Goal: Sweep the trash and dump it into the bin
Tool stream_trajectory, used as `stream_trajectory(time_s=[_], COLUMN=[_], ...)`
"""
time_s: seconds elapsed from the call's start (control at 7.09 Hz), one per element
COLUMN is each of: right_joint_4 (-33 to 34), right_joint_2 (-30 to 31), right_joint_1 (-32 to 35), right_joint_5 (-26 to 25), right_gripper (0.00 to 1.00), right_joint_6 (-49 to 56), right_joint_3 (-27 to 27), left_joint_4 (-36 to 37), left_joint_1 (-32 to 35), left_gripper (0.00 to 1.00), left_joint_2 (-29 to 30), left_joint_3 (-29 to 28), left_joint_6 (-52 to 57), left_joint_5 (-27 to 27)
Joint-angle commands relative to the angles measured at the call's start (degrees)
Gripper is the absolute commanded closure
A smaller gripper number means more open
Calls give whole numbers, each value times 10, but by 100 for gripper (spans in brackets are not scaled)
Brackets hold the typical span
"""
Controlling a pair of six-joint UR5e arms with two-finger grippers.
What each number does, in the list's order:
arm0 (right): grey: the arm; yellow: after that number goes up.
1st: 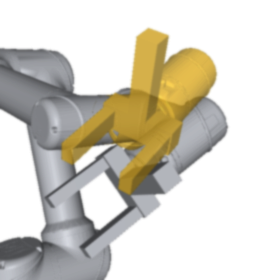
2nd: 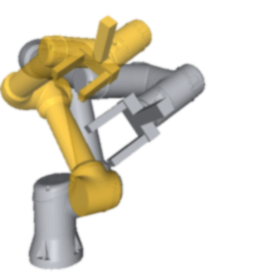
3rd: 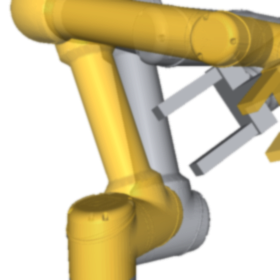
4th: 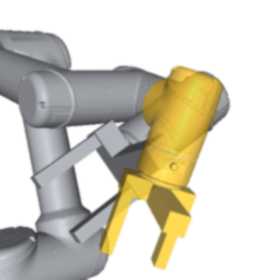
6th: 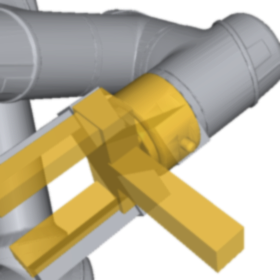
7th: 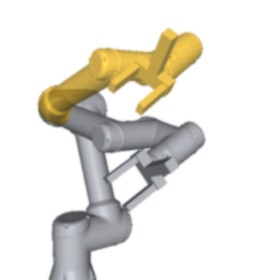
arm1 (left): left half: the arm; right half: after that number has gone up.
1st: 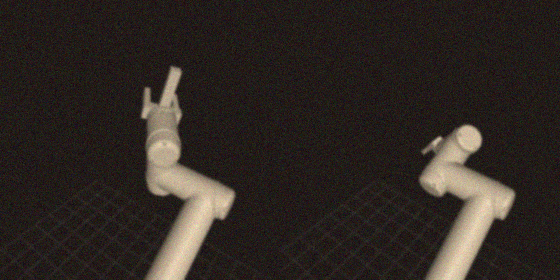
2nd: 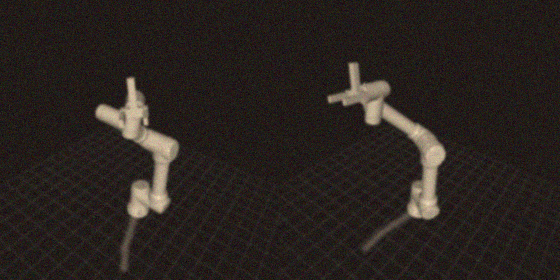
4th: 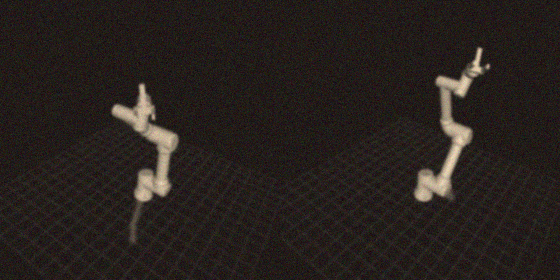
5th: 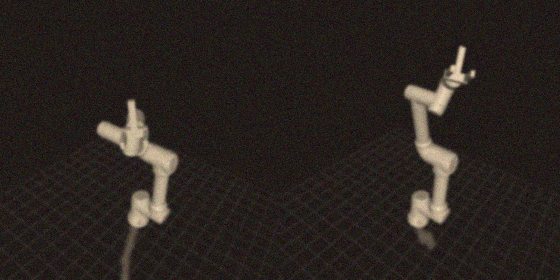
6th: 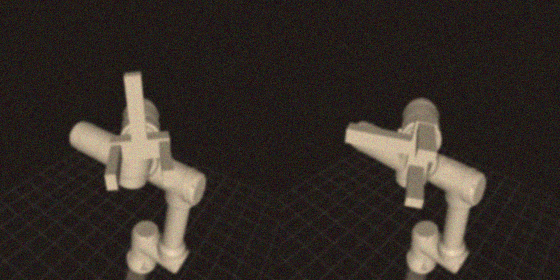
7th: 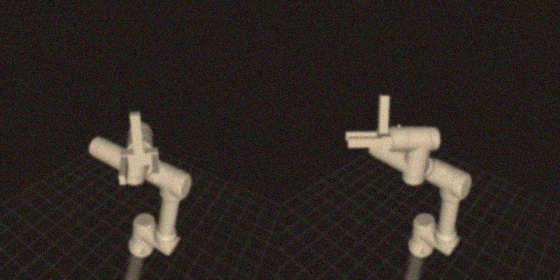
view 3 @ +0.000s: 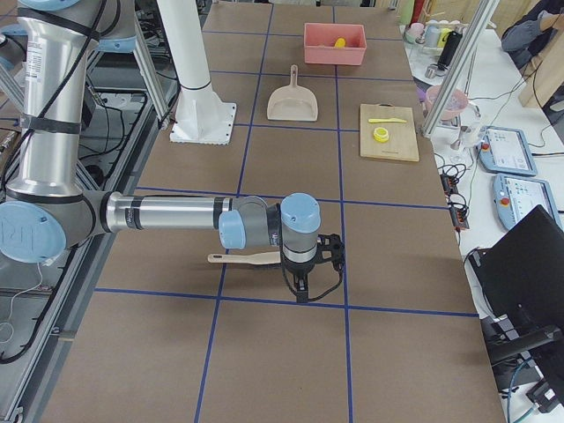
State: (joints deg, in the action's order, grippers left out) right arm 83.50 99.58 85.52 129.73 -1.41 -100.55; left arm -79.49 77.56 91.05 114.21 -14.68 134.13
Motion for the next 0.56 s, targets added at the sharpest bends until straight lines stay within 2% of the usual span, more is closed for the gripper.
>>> stream_trajectory(time_s=[0.0, 0.14, 0.28, 0.42], right_joint_4=[0, 0, 0, 0], right_joint_2=[0, 1, 1, 1], right_joint_1=[0, 0, 0, 0], right_joint_5=[1, 0, 0, 0], right_gripper=[0, 0, 0, 0], right_joint_6=[0, 0, 0, 0], right_joint_3=[0, 0, 0, 0], left_joint_4=[-1, -2, -2, -1], left_joint_1=[45, 48, 79, 97], left_gripper=[1, 1, 1, 1], left_joint_2=[-27, -26, -28, -54], left_joint_3=[-84, -106, -110, -112], left_joint_6=[1, 2, 36, 111], left_joint_5=[25, 24, 25, 25])
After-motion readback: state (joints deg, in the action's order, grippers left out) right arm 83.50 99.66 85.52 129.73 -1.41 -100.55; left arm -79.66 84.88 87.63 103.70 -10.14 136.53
